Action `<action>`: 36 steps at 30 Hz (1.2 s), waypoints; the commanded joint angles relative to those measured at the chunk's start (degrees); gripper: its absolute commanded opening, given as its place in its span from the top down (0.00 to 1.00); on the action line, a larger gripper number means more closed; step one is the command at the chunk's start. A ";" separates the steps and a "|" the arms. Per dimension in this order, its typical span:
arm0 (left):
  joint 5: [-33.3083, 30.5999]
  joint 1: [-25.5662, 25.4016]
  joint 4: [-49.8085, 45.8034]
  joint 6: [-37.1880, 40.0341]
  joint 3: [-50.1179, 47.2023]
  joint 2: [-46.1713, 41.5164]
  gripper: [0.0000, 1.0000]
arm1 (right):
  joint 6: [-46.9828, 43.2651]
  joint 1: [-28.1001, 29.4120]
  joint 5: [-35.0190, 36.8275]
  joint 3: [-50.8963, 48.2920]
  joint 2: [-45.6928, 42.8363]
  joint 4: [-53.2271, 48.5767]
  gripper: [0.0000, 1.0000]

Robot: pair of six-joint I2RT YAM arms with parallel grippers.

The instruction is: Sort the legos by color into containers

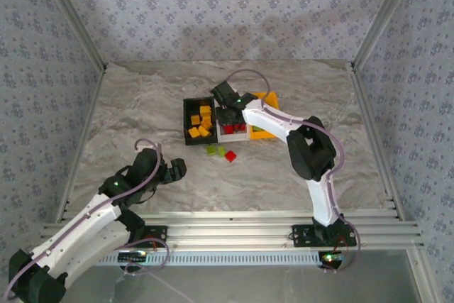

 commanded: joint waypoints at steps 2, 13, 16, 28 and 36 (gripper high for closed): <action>1.61 0.35 1.82 1.19 0.17 0.86 0.00 | 0.60 0.13 0.54 0.50 -1.60 -0.81 0.50; 1.07 0.51 1.87 1.83 1.37 0.96 0.00 | 3.16 6.26 5.63 -16.78 -22.18 2.98 0.18; 0.75 0.66 1.88 1.37 1.01 0.96 0.00 | 5.37 8.64 5.46 -23.72 -25.01 4.34 0.16; 0.52 1.03 0.51 0.37 0.14 0.17 0.00 | -1.09 8.82 -2.38 -32.97 -16.67 10.70 0.15; 0.51 1.04 1.35 0.26 -0.11 1.00 0.00 | -5.65 8.42 -1.44 -28.67 -9.47 10.45 0.23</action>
